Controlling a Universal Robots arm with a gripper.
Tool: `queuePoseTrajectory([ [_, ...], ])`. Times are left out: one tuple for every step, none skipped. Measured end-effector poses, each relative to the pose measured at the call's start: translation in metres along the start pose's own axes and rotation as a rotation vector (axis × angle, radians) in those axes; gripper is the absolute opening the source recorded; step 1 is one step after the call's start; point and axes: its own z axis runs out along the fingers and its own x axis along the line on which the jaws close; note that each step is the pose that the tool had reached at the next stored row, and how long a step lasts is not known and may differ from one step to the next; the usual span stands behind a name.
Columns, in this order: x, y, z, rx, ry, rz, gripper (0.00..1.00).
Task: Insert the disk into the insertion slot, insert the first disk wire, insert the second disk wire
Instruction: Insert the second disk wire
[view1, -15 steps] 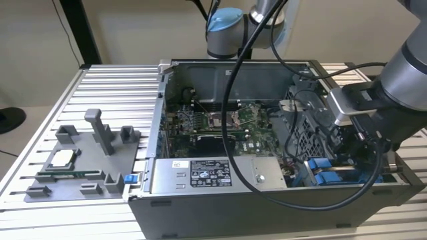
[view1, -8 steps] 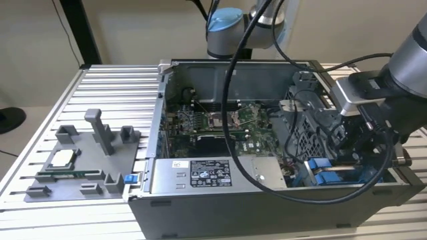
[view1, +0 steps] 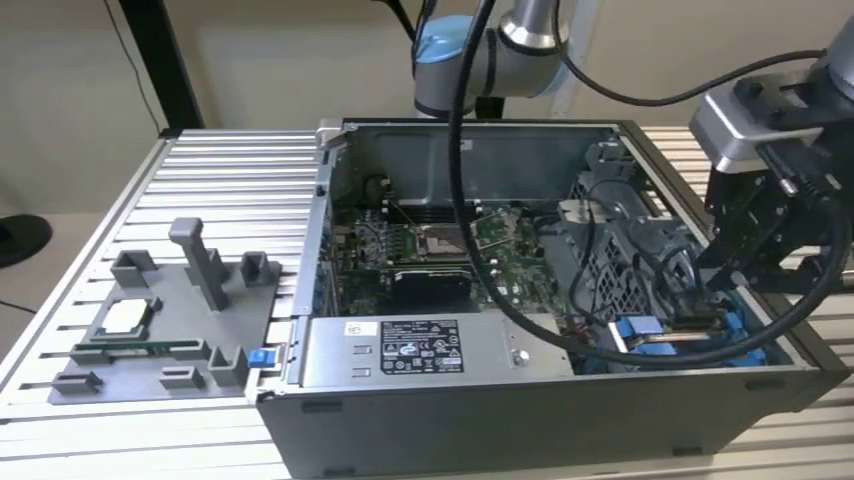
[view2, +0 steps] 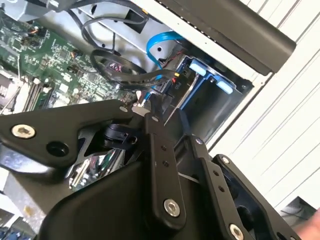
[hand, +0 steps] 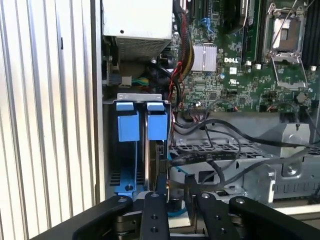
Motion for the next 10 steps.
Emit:
queuePoseTrajectory([
  [-0.0008,-0.0004,-0.0046,0.0,0.0001,0.0,1.0],
  [-0.0016,-0.0007,-0.009,0.0,0.0,0.0,1.0],
  [-0.0024,-0.0011,-0.0134,0.0,0.0001,0.0,1.0],
  [-0.0033,-0.0015,-0.0178,-0.0001,0.0,0.0,1.0],
  [-0.004,-0.0018,-0.0221,-0.0005,-0.0002,0.0,1.0],
  [-0.0044,-0.002,-0.0242,-0.0008,0.0,0.0,1.0],
  [-0.0044,-0.002,-0.0242,-0.0008,-0.0002,0.0,1.0],
  [-0.0044,-0.002,-0.0243,-0.0009,-0.0002,0.0,1.0],
  [-0.0044,-0.002,-0.0245,-0.0009,-0.0002,0.0,1.0],
  [-0.0044,-0.002,-0.0246,-0.0009,-0.0001,0.0,1.0],
])
